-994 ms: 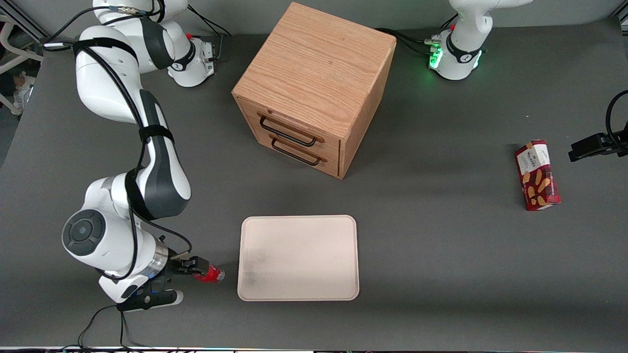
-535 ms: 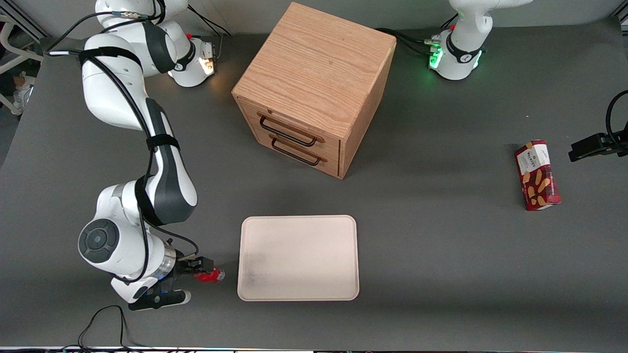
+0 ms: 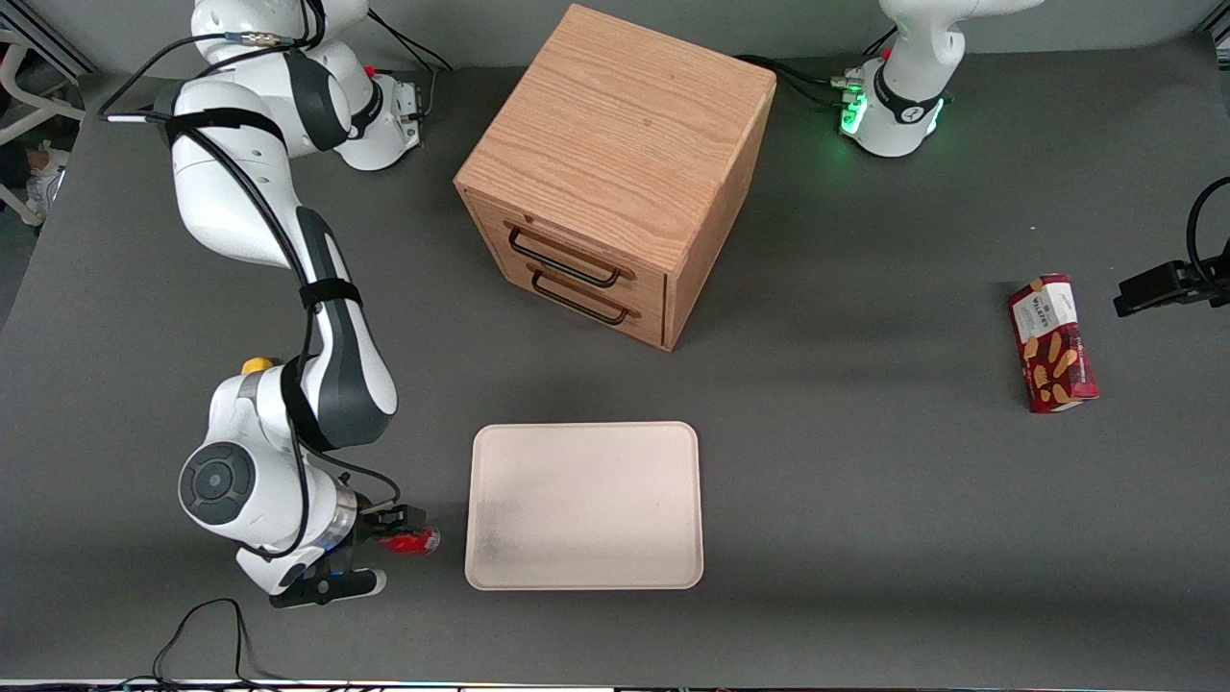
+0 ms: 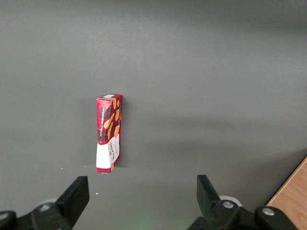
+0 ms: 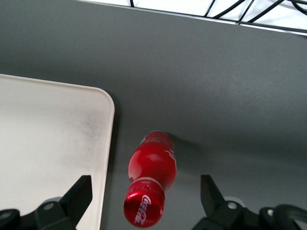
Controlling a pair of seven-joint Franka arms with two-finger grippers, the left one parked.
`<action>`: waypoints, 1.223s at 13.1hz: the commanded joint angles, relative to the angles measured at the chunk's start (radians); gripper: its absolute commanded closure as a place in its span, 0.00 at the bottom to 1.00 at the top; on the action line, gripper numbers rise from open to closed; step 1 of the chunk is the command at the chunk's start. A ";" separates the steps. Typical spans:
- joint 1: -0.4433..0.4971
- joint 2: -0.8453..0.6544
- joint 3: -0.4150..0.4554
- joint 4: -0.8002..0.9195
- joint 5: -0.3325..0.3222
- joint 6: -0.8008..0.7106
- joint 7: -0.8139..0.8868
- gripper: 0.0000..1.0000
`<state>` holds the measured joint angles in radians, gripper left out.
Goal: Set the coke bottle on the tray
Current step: 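Close the right gripper around the bottle's cap end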
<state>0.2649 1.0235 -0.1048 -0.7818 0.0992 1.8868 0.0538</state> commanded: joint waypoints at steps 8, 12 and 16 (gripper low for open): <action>0.000 -0.019 -0.003 -0.011 0.000 -0.003 -0.026 0.84; -0.004 -0.089 -0.004 -0.011 -0.001 -0.076 -0.057 0.84; -0.006 -0.215 -0.006 -0.011 -0.001 -0.199 -0.061 0.84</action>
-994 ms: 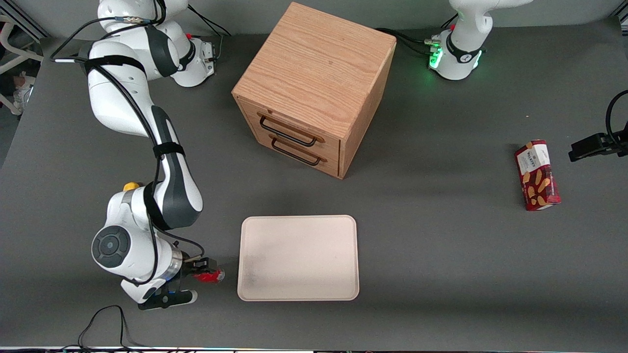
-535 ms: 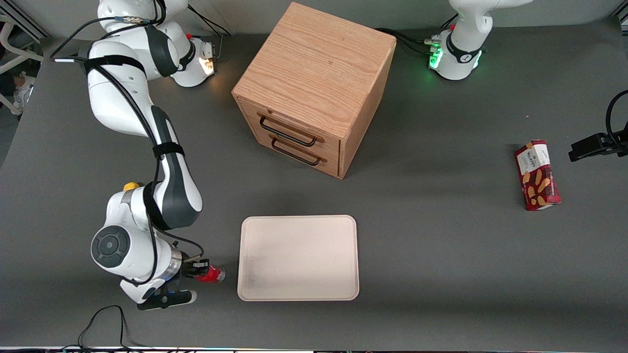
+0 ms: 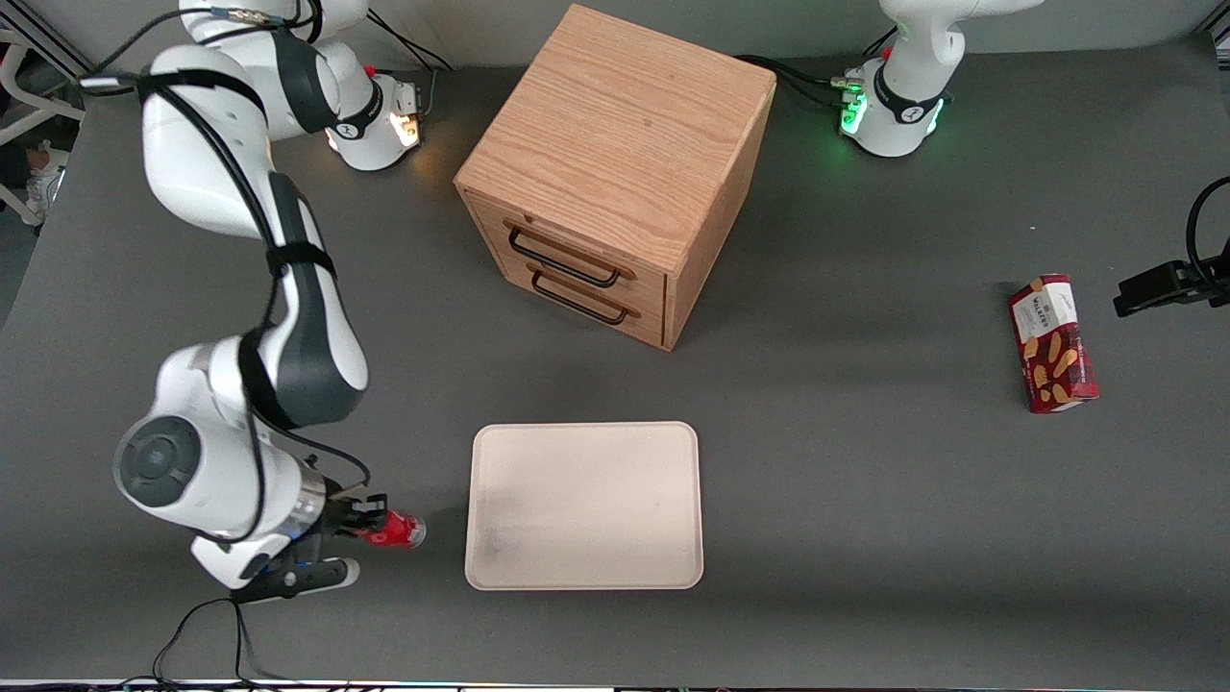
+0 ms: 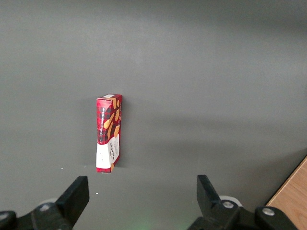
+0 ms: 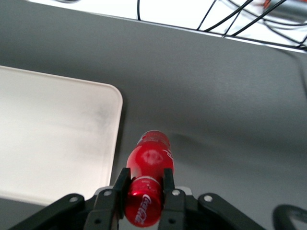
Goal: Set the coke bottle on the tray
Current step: 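Close the right gripper around the bottle's cap end, then lift the bottle and carry it toward the white tray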
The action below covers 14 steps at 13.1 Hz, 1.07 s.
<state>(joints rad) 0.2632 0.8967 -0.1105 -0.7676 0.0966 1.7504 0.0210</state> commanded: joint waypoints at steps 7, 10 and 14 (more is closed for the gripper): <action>-0.010 -0.300 0.003 -0.026 -0.034 -0.302 -0.047 0.84; 0.016 -0.285 0.008 -0.013 -0.032 -0.284 -0.046 0.84; 0.108 -0.236 0.006 -0.009 -0.034 -0.200 -0.044 0.85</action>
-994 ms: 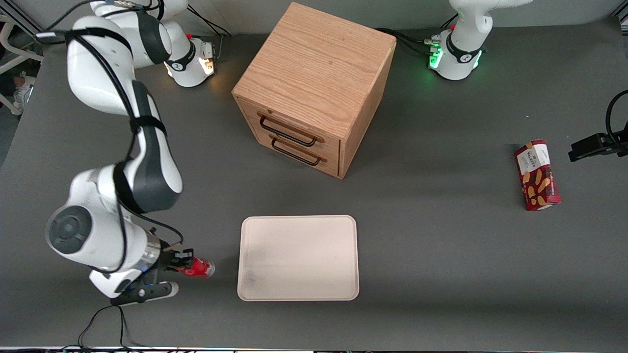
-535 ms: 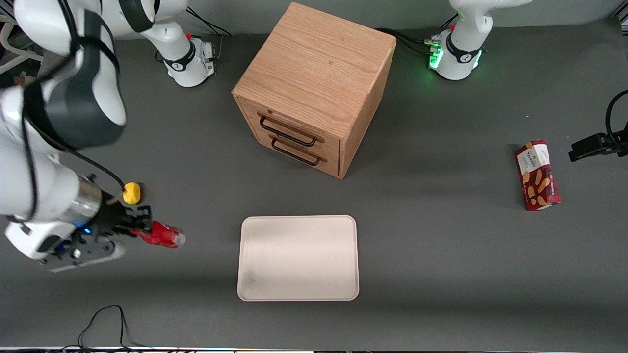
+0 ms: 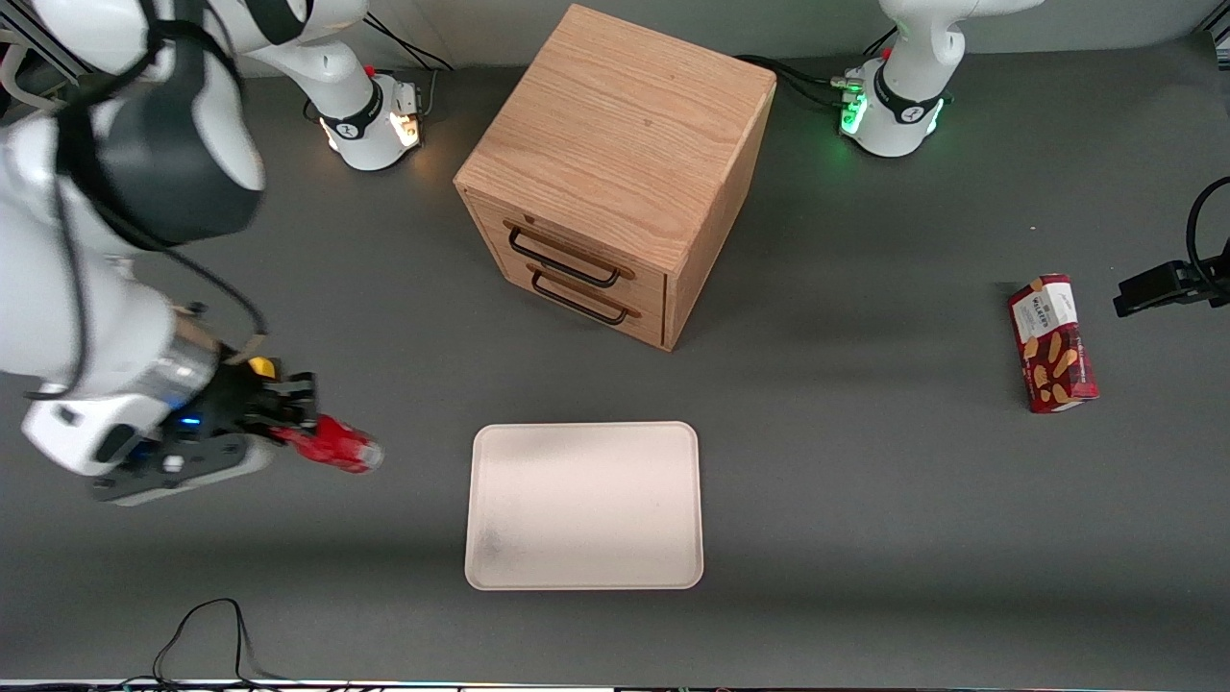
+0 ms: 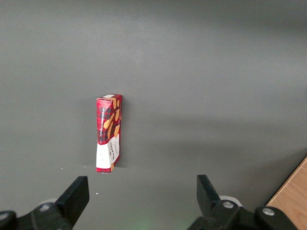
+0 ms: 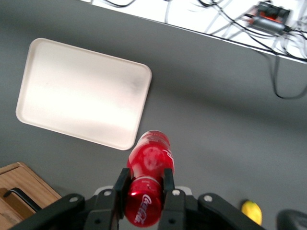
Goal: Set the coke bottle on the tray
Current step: 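Lift the bottle and carry it toward the white tray, then lower the bottle onto the tray's edge and open the right gripper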
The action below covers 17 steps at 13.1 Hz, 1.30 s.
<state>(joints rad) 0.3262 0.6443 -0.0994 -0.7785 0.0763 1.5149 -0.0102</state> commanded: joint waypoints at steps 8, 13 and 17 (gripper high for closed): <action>0.122 0.060 -0.014 0.018 -0.015 0.096 -0.001 0.90; 0.122 0.164 -0.020 0.016 -0.015 0.263 -0.002 0.90; 0.111 0.241 -0.025 0.010 -0.015 0.332 -0.007 0.90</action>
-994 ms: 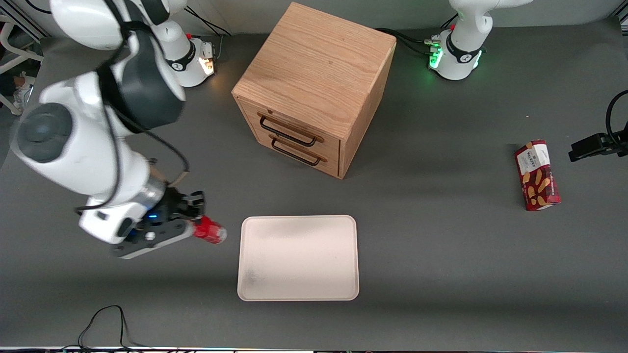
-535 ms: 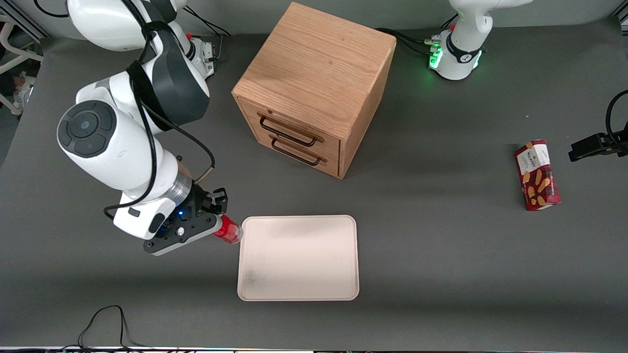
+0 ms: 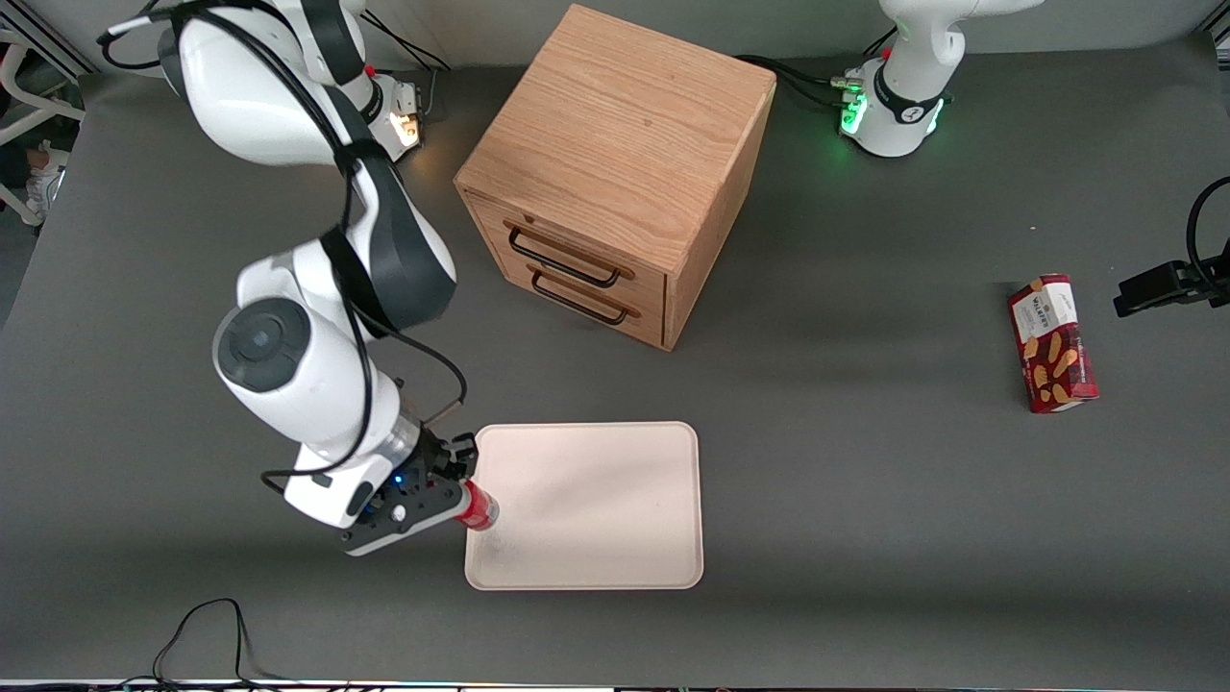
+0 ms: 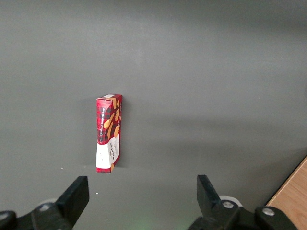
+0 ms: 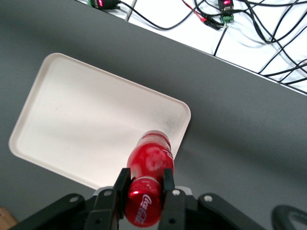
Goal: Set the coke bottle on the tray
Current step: 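Lower the bottle onto the tray's edge and open the right gripper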
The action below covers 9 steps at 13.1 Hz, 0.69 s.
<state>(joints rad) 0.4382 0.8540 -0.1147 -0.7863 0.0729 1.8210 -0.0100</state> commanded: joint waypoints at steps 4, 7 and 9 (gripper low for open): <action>-0.001 0.086 -0.006 0.018 -0.010 0.090 -0.007 0.90; -0.001 0.120 -0.003 0.018 -0.010 0.138 -0.010 0.90; -0.004 0.140 -0.002 0.016 -0.002 0.147 -0.013 0.90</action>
<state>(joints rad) 0.4349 0.9779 -0.1173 -0.7864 0.0729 1.9530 -0.0101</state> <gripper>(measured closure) 0.683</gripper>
